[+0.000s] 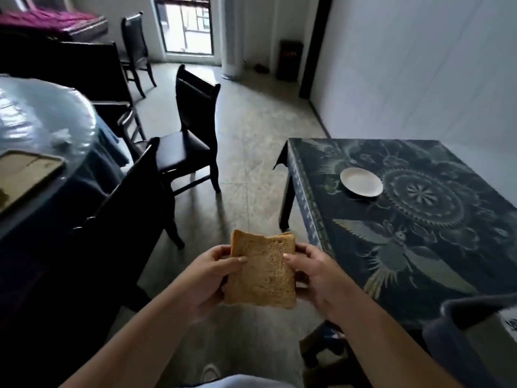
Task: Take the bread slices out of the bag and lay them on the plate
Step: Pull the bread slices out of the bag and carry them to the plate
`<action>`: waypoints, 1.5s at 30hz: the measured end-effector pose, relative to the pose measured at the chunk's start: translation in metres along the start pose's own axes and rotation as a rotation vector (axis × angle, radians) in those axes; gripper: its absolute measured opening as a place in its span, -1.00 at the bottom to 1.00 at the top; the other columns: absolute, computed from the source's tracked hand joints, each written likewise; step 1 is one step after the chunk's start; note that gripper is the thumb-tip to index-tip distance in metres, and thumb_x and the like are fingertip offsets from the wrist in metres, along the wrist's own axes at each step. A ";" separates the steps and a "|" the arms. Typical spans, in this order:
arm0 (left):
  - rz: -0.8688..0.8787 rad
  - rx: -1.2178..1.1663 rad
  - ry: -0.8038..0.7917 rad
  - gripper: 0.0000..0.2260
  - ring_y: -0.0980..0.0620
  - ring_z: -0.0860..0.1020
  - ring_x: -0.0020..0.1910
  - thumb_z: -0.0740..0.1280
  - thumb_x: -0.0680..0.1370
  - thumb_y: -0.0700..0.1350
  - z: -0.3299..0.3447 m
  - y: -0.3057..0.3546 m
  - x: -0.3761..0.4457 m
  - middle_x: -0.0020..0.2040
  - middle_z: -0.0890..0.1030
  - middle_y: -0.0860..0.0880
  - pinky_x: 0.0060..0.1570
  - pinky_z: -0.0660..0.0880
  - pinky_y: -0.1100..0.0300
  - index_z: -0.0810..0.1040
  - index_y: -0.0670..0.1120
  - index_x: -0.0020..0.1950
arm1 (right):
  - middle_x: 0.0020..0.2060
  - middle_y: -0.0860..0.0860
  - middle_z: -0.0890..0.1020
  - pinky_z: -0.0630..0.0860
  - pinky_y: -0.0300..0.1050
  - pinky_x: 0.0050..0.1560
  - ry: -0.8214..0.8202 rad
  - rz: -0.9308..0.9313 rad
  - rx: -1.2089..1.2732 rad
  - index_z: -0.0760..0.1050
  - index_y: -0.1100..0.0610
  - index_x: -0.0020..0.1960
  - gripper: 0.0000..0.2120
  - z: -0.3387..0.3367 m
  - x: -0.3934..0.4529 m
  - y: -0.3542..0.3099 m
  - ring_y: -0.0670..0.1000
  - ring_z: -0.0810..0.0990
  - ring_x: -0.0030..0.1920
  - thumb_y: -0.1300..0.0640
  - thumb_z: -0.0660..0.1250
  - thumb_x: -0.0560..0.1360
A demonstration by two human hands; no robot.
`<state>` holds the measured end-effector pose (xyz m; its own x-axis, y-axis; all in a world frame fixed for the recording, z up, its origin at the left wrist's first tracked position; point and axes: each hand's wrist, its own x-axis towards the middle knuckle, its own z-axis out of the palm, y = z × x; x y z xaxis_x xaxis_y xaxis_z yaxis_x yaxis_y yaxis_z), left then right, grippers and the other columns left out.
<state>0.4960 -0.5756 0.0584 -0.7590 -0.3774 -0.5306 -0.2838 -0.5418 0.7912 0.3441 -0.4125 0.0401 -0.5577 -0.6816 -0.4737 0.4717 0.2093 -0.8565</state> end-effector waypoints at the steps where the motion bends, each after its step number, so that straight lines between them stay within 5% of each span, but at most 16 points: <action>1: 0.008 -0.009 0.020 -0.56 -0.32 0.59 0.15 0.49 0.34 -0.12 -0.014 0.006 0.004 0.15 0.64 -0.28 0.13 0.46 -0.41 0.56 -0.14 0.19 | -0.08 0.05 0.74 0.64 -0.01 -0.22 -0.021 0.003 -0.010 0.53 0.06 0.20 -0.66 0.012 0.013 -0.003 0.09 0.73 -0.08 0.12 0.47 0.44; 12: 0.019 -0.048 0.048 -0.73 -0.14 0.64 -0.07 0.41 0.51 -0.20 -0.125 0.073 0.071 -0.02 0.66 -0.18 -0.06 0.56 -0.18 0.54 -0.16 0.20 | -0.08 0.07 0.74 0.63 -0.02 -0.24 -0.062 0.010 -0.011 0.56 0.13 0.16 -0.72 0.105 0.135 -0.026 0.09 0.73 -0.10 0.19 0.46 0.47; 15: 0.002 -0.041 0.059 -0.76 -0.18 0.62 -0.02 0.38 0.53 -0.21 -0.134 0.088 0.098 0.01 0.64 -0.20 0.04 0.52 -0.24 0.54 -0.16 0.19 | -0.08 0.07 0.74 0.63 0.00 -0.25 -0.052 0.023 -0.001 0.55 0.13 0.17 -0.72 0.108 0.163 -0.034 0.10 0.73 -0.11 0.20 0.45 0.48; 19: -0.028 -0.039 0.068 -0.74 -0.24 0.58 0.03 0.39 0.53 -0.21 -0.136 0.108 0.145 0.05 0.63 -0.22 0.10 0.48 -0.33 0.54 -0.15 0.21 | -0.05 0.11 0.74 0.63 0.05 -0.20 -0.059 0.032 0.009 0.56 0.15 0.18 -0.63 0.095 0.207 -0.051 0.14 0.72 -0.07 0.16 0.51 0.41; 24: 0.008 -0.028 0.105 -0.70 -0.17 0.66 -0.07 0.46 0.45 -0.20 -0.127 0.141 0.228 -0.02 0.69 -0.15 -0.11 0.60 -0.15 0.58 -0.15 0.18 | -0.11 0.10 0.74 0.64 0.05 -0.22 -0.072 0.033 0.030 0.55 0.17 0.16 -0.49 0.069 0.284 -0.085 0.14 0.73 -0.11 0.09 0.56 0.25; 30: 0.005 -0.033 0.124 -0.77 -0.17 0.69 -0.05 0.55 0.37 -0.14 -0.105 0.203 0.326 -0.02 0.71 -0.13 -0.13 0.62 -0.17 0.68 -0.03 0.01 | -0.10 0.10 0.74 0.63 0.02 -0.25 -0.088 0.038 0.024 0.53 0.17 0.18 -0.68 0.035 0.381 -0.149 0.11 0.73 -0.13 0.24 0.47 0.45; 35: 0.002 -0.039 0.080 -0.76 -0.10 0.67 -0.18 0.49 0.43 -0.18 -0.086 0.245 0.396 -0.10 0.70 -0.12 -0.09 0.60 -0.21 0.63 -0.09 0.09 | 0.03 0.17 0.69 0.63 0.00 -0.23 -0.074 0.026 0.011 0.53 0.16 0.18 -0.71 0.006 0.445 -0.198 0.09 0.71 -0.10 0.25 0.44 0.48; 41: -0.052 0.016 -0.043 -0.60 -0.07 0.53 -0.33 0.52 0.39 -0.17 -0.060 0.293 0.475 -0.23 0.58 -0.13 -0.20 0.53 -0.03 0.55 -0.17 0.20 | -0.03 0.11 0.73 0.64 0.00 -0.23 0.044 0.016 0.074 0.54 0.12 0.18 -0.71 -0.025 0.496 -0.227 0.11 0.72 -0.09 0.23 0.45 0.48; 45: -0.113 0.127 -0.183 -0.64 0.03 0.66 -0.31 0.46 0.39 -0.18 -0.034 0.317 0.544 -0.20 0.70 -0.07 -0.34 0.60 0.05 0.56 -0.17 0.17 | 0.02 0.19 0.71 0.63 -0.01 -0.23 0.217 0.005 0.176 0.54 0.13 0.18 -0.71 -0.054 0.518 -0.235 0.14 0.71 -0.09 0.24 0.45 0.48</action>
<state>0.0128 -0.9786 0.0104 -0.8082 -0.1715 -0.5634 -0.4356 -0.4697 0.7678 -0.0924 -0.7767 -0.0147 -0.6794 -0.5103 -0.5273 0.5757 0.0749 -0.8142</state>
